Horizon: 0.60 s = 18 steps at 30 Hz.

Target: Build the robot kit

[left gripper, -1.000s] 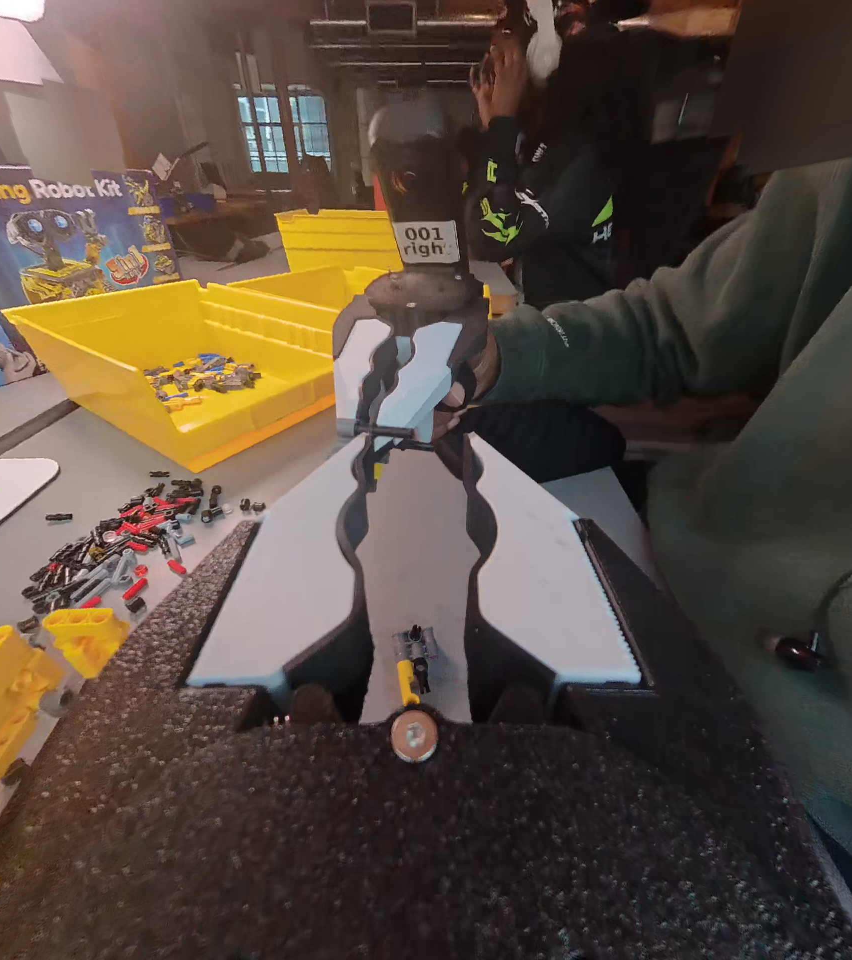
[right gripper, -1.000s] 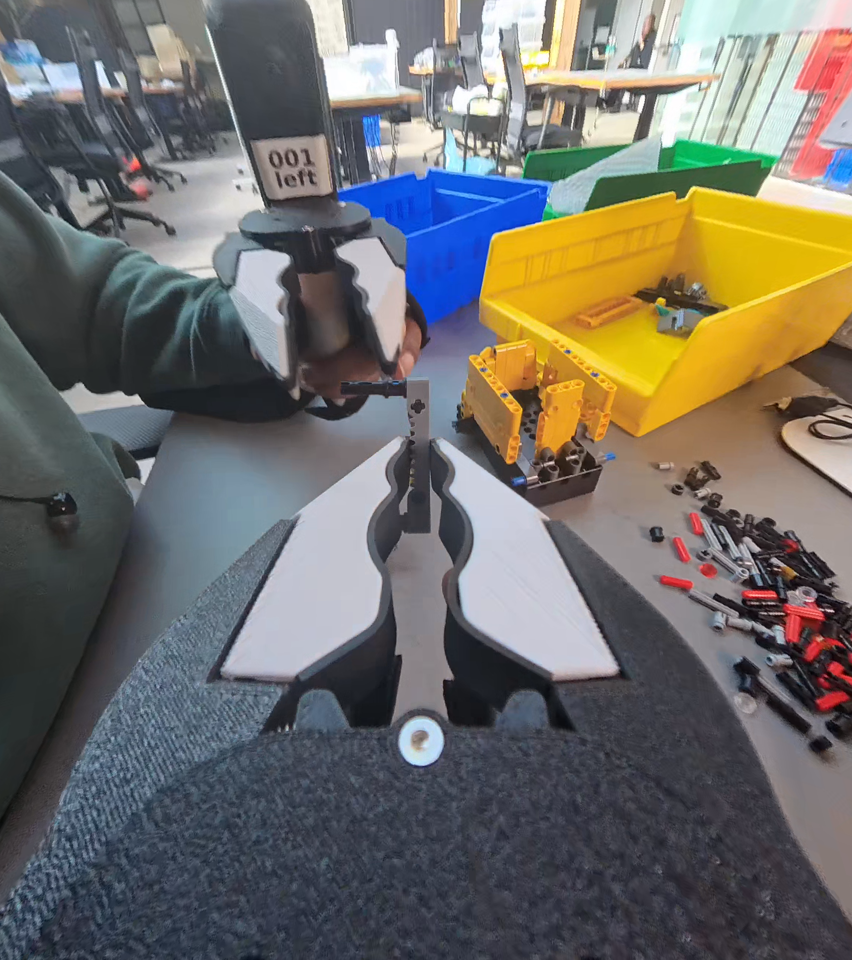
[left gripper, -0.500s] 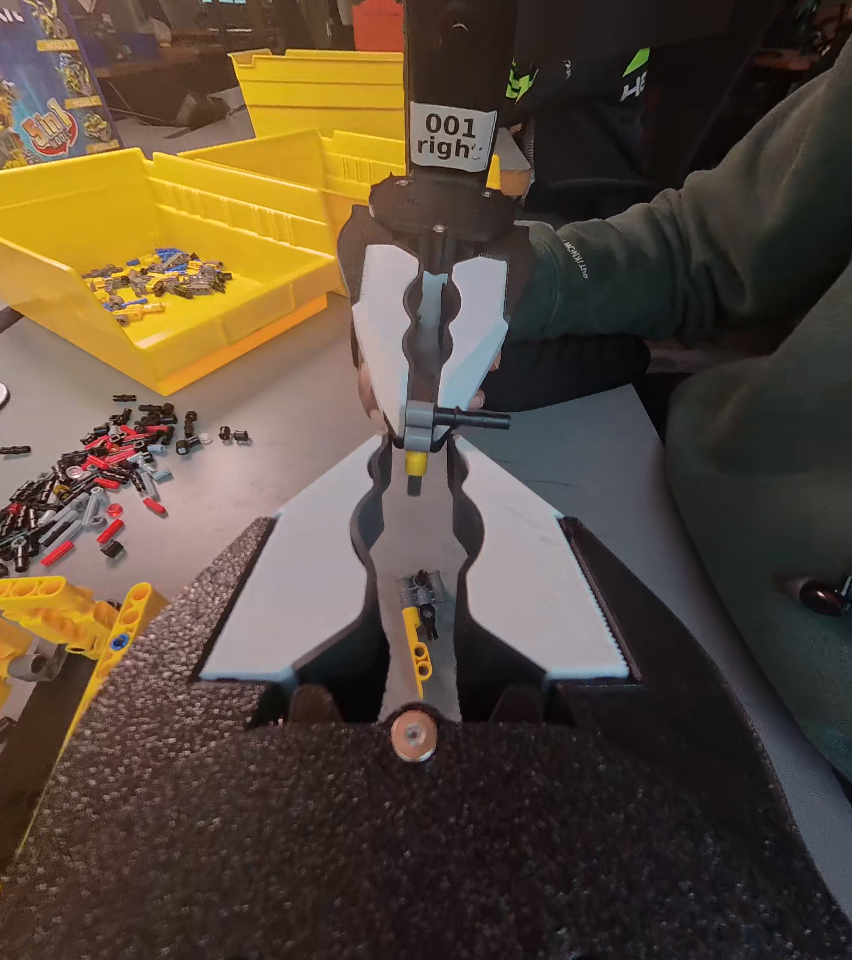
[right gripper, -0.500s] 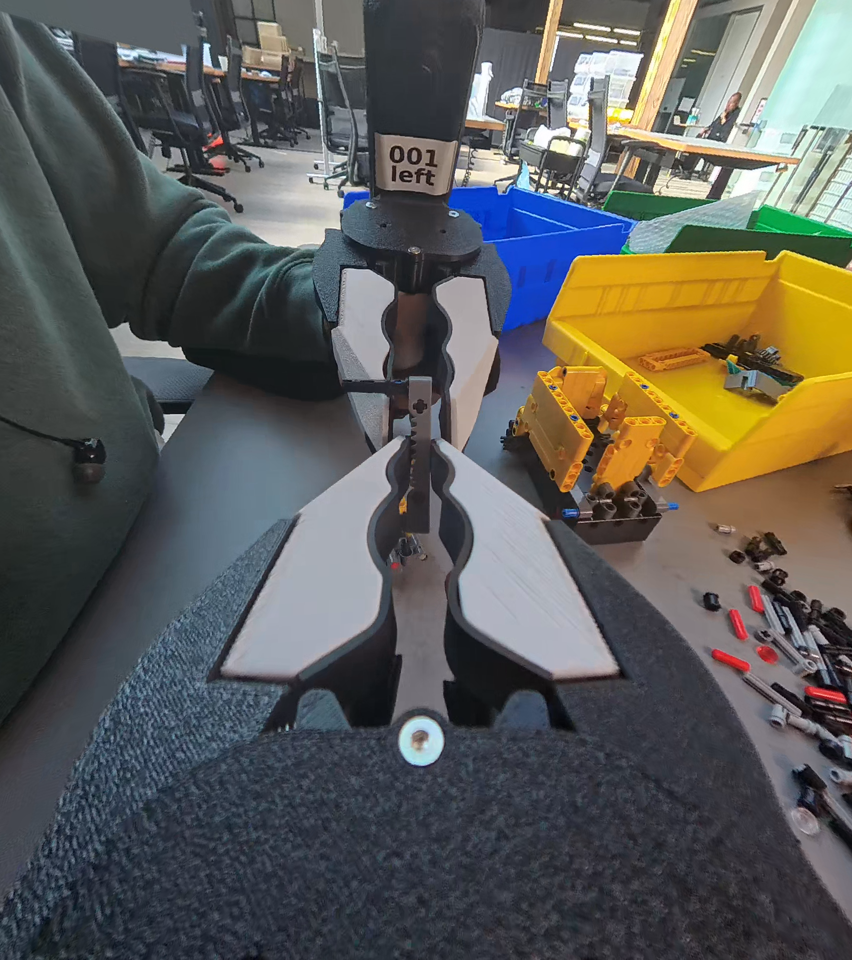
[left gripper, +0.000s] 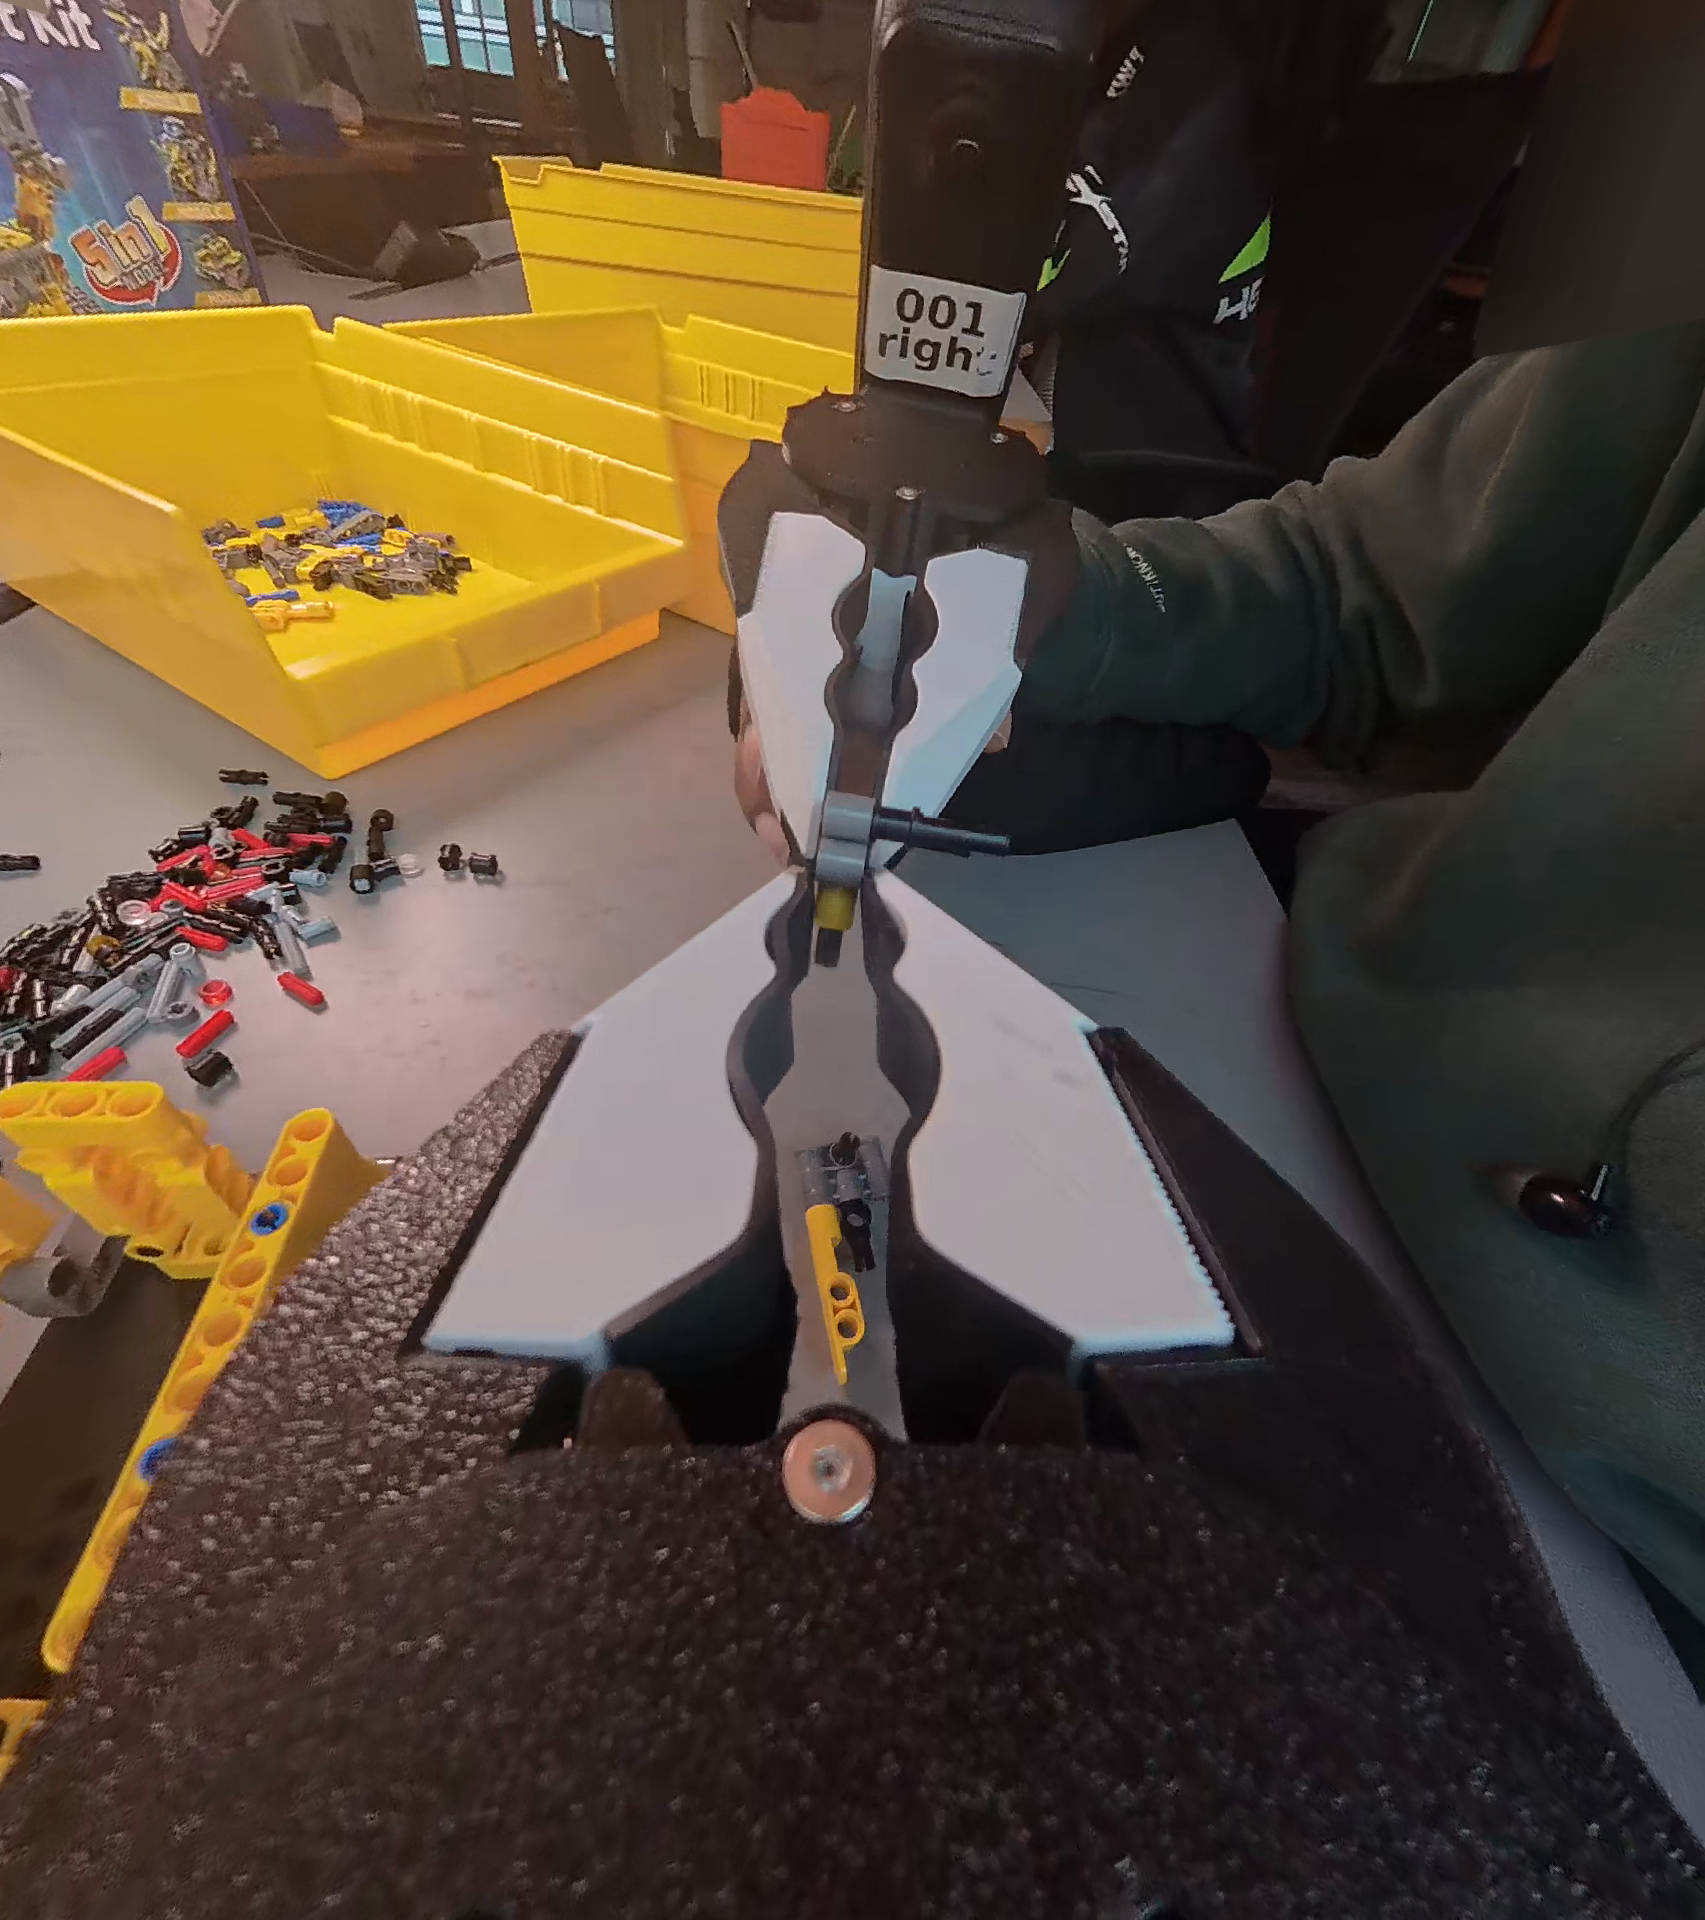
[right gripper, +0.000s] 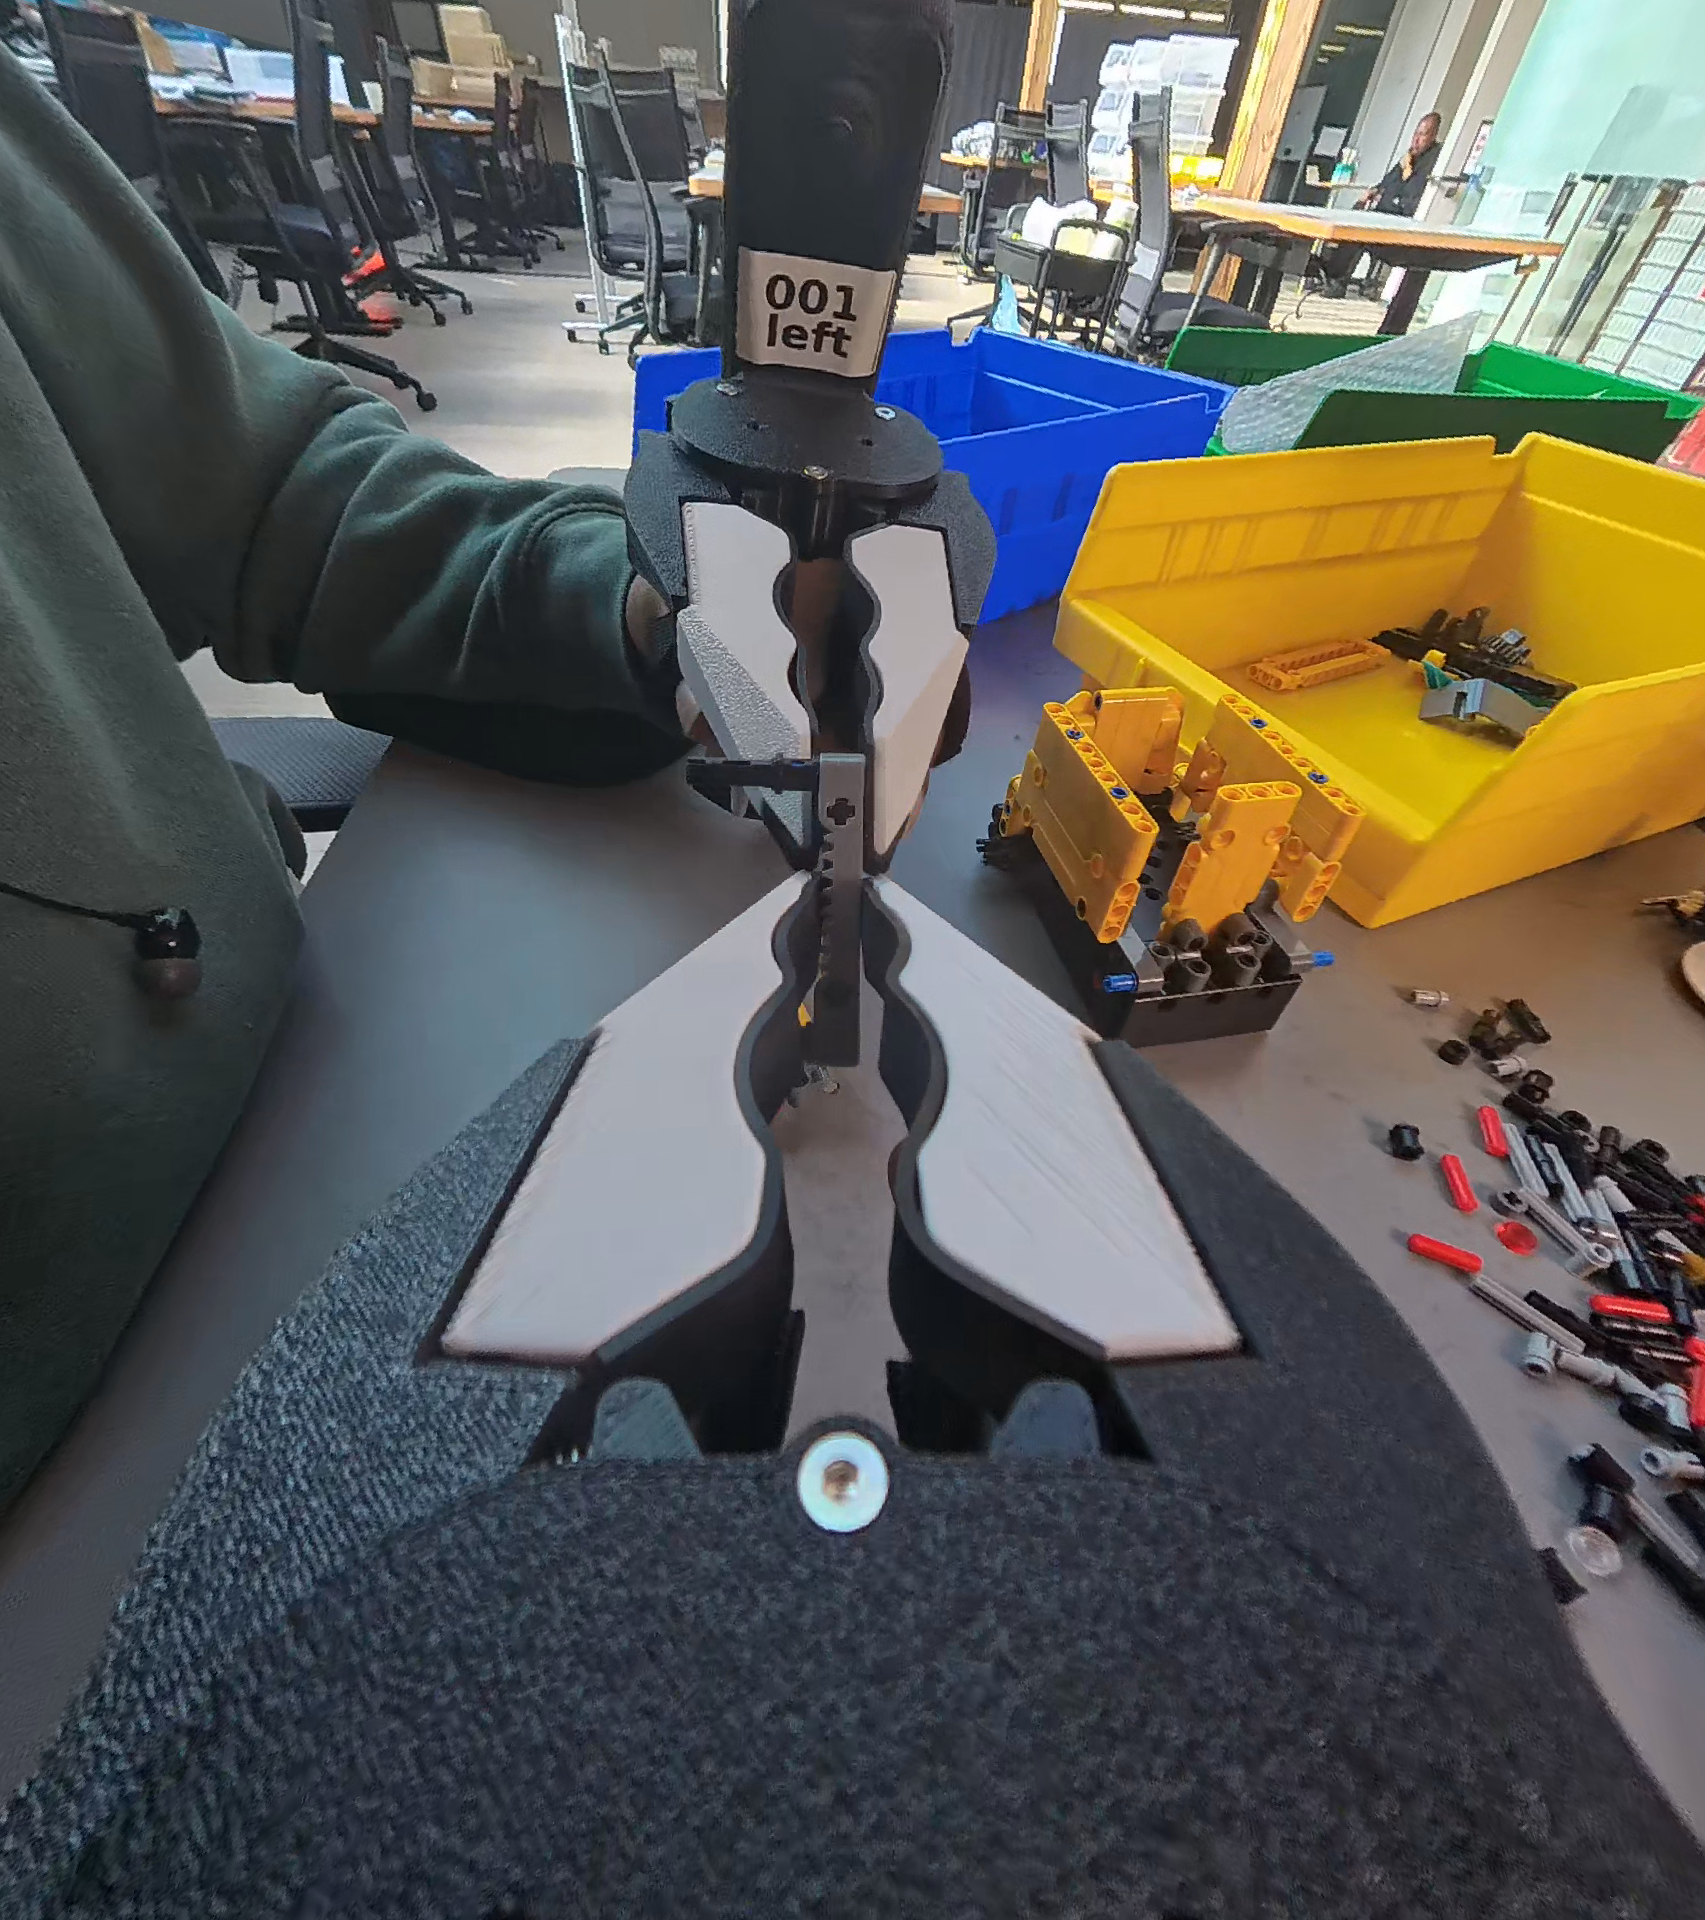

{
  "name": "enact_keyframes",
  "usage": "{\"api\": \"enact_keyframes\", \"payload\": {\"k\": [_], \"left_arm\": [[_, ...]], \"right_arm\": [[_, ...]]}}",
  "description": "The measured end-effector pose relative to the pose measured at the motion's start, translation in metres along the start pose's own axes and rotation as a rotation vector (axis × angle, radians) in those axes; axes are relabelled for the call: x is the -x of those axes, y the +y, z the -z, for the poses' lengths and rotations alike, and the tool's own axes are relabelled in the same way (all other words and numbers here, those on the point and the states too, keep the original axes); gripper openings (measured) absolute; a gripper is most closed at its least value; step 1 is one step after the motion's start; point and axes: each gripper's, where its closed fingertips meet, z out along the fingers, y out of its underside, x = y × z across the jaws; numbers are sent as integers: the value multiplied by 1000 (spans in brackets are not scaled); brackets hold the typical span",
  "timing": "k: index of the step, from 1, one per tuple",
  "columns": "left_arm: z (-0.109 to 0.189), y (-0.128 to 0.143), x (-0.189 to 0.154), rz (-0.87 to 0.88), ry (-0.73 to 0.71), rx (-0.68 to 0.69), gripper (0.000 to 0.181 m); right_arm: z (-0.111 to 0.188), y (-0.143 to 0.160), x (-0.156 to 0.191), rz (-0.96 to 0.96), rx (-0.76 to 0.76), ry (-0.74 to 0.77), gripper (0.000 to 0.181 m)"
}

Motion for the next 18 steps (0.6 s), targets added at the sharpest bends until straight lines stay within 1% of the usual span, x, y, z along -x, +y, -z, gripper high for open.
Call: {"api": "enact_keyframes", "payload": {"k": [3, 5, 8, 9, 10, 12, 14, 16, 18], "left_arm": [[-1, 0, -5, 13, 37, 2, 6], [-2, 3, -8, 14, 61, 25, 6], [-5, 6, -15, 2, 98, 34, 6], [-6, 8, -16, -9, 102, 45, 6], [-6, 9, -17, -20, 99, 57, 6], [-6, 9, -14, -23, 84, 57, 6], [-4, 10, -11, -17, 69, 63, 6], [-2, 14, -7, -20, 55, 88, 6], [-3, 17, -7, -16, 57, 100, 6]], "right_arm": [[1, -1, 4, 12, -1, -18, 7], [0, 5, 8, 28, 33, -34, 9], [-6, 17, 14, 82, 109, -34, 18], [-8, 18, 17, 92, 119, -41, 16], [-8, 17, 18, 101, 116, -37, 11], [-7, 16, 15, 98, 106, -27, 9], [-6, 15, 12, 85, 95, -19, 9], [-5, 17, 9, 89, 112, -3, 16], [-6, 19, 10, 94, 120, -10, 15]]}}
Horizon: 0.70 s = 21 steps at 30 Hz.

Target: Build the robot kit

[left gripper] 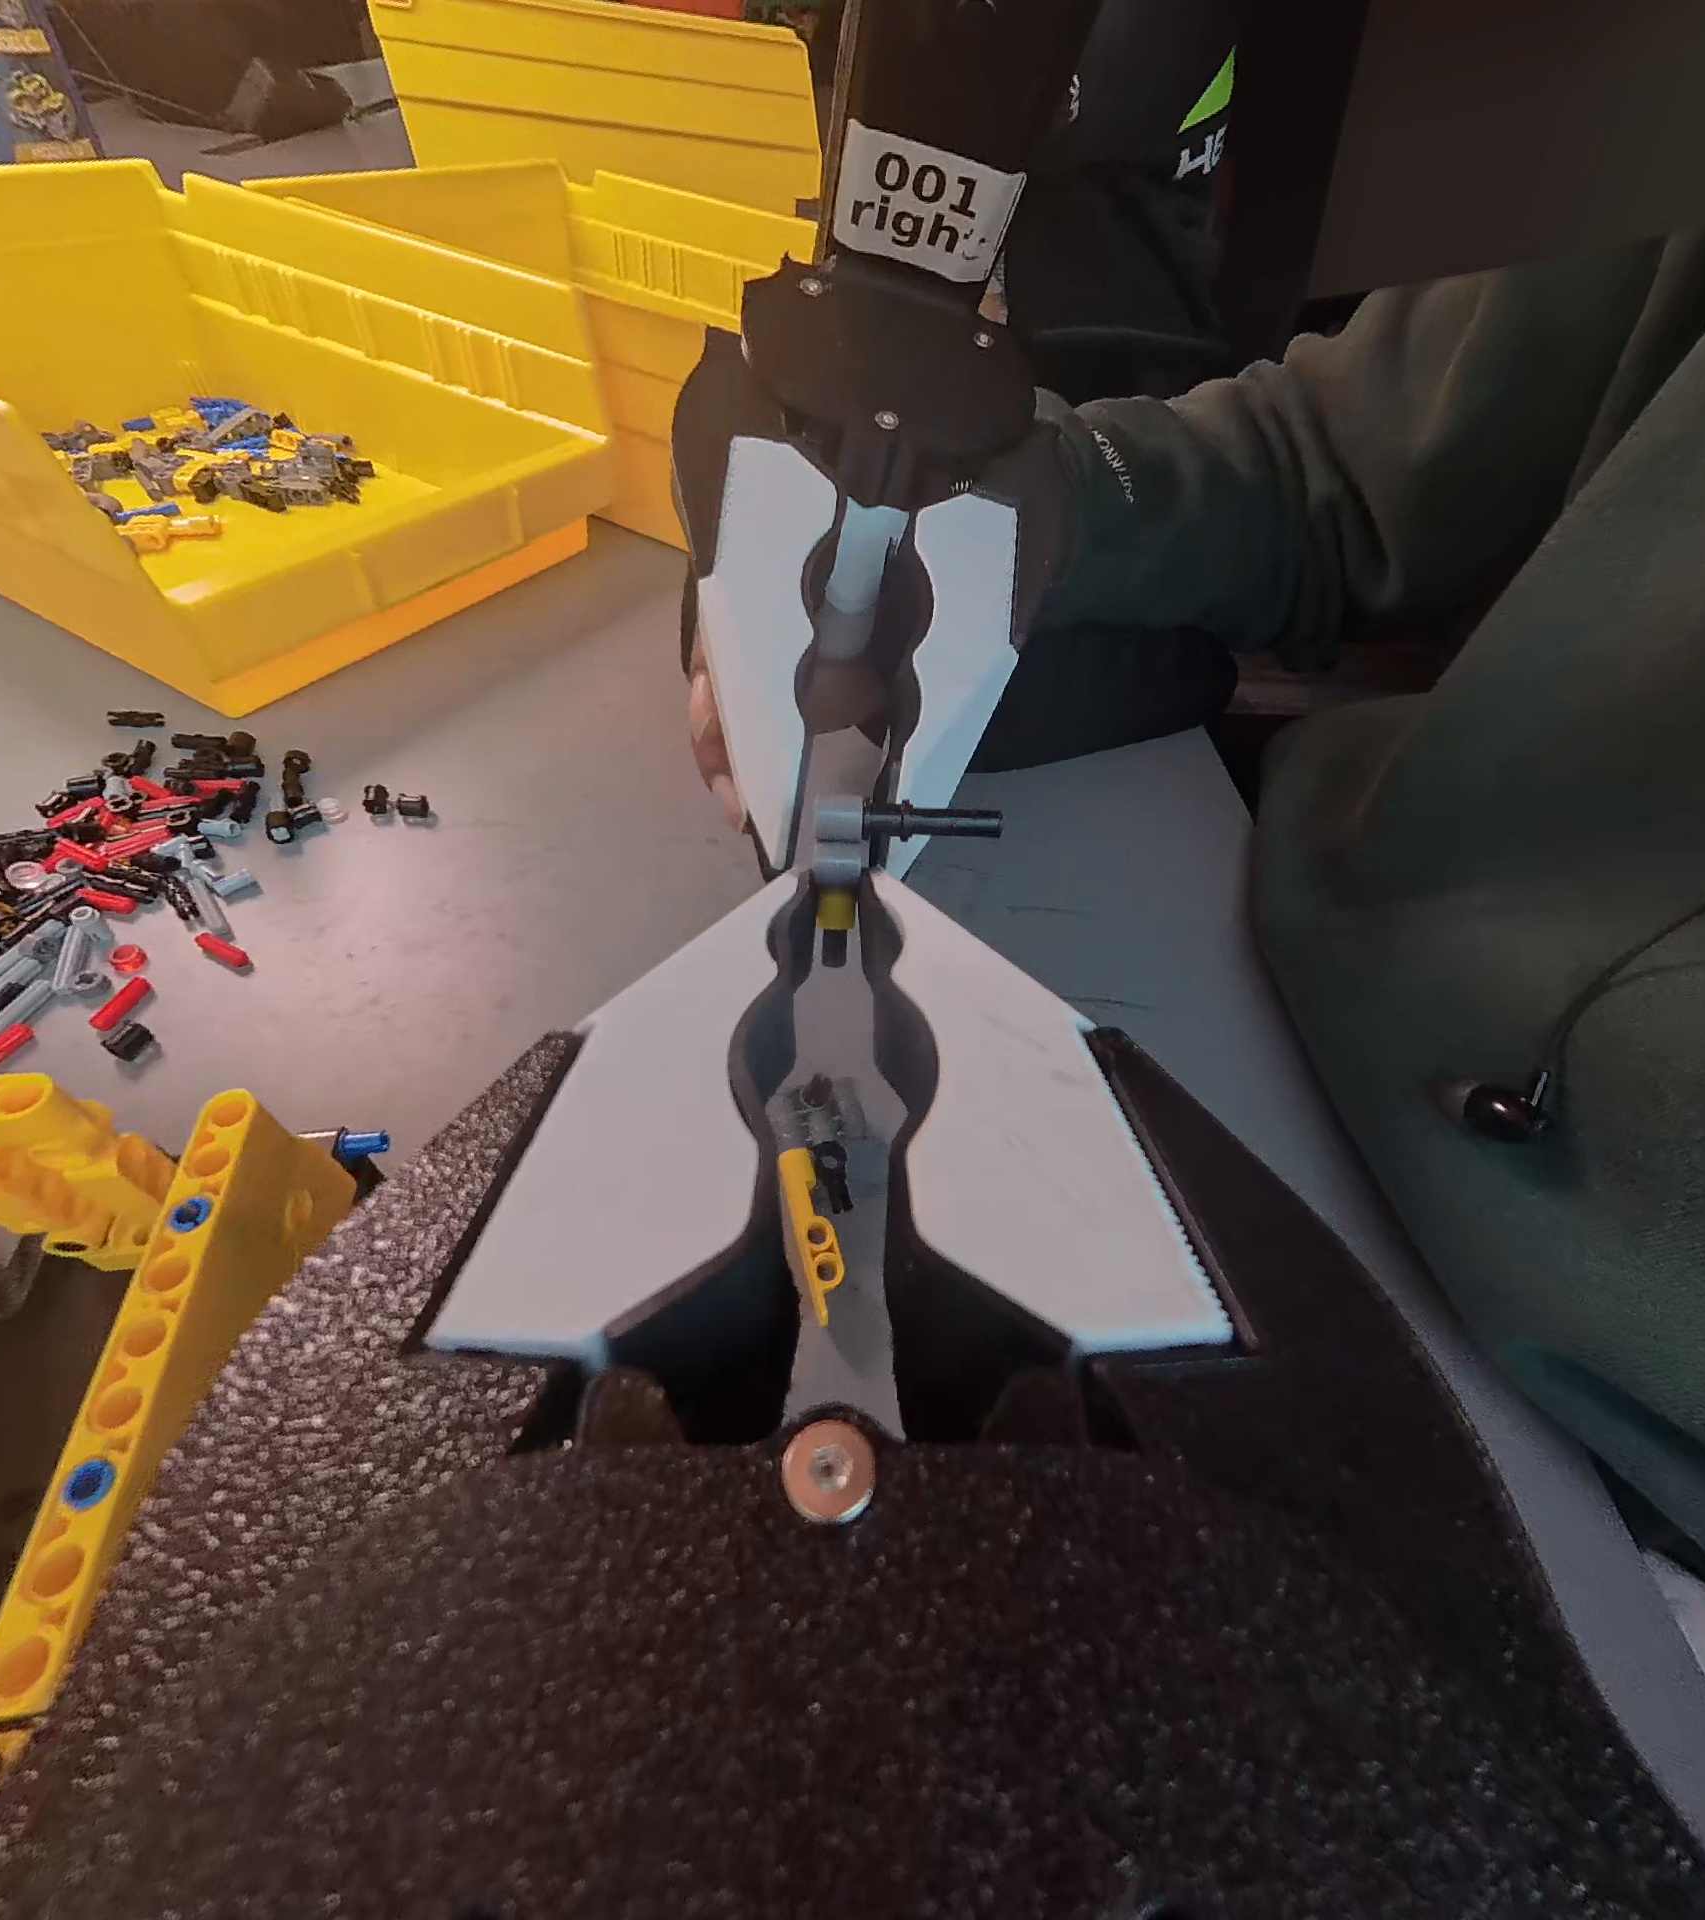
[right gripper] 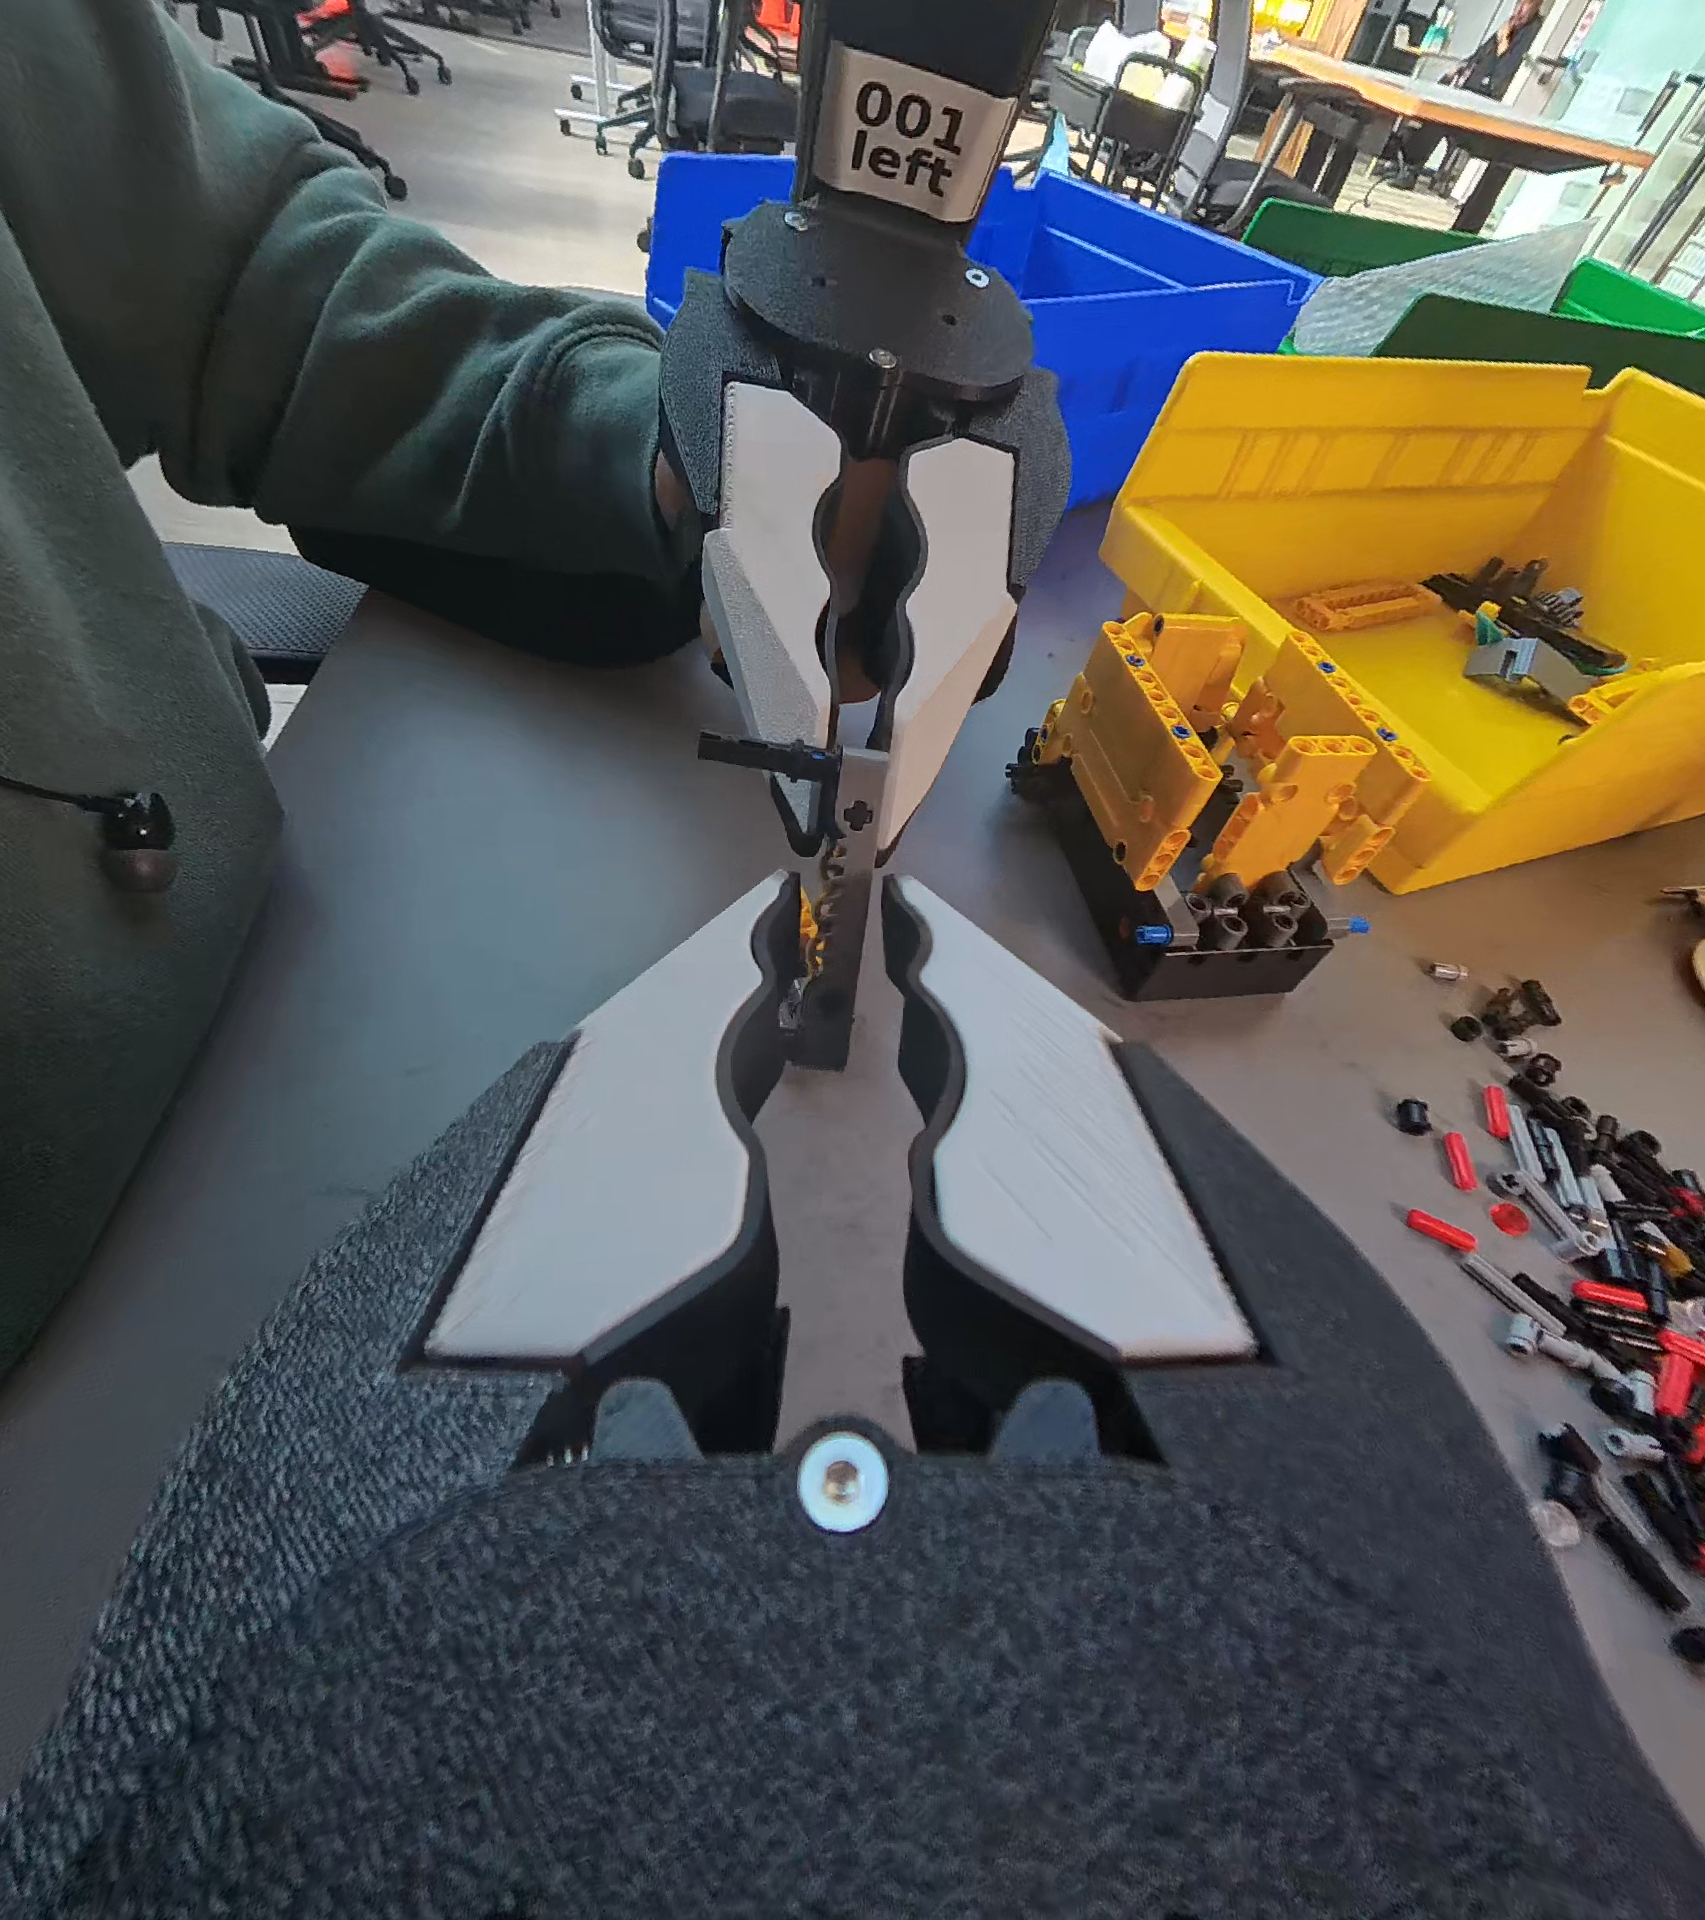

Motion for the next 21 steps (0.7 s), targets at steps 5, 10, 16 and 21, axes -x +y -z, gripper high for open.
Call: {"api": "enact_keyframes", "payload": {"k": [5, 10, 16, 21], "left_arm": [[-4, 6, 0, 2, -1, 36, 7], [5, 22, 10, 41, -51, 155, 25], [-1, 74, 7, 75, -72, 435, 35], [-9, 82, 13, 12, -149, 485, 32]], "right_arm": [[-1, 5, 2, -6, 16, -19, 6], [6, 12, -25, -61, 32, 95, 6], [19, 32, -55, -112, 88, 228, 6], [17, 43, -60, -79, 159, 277, 6]]}}
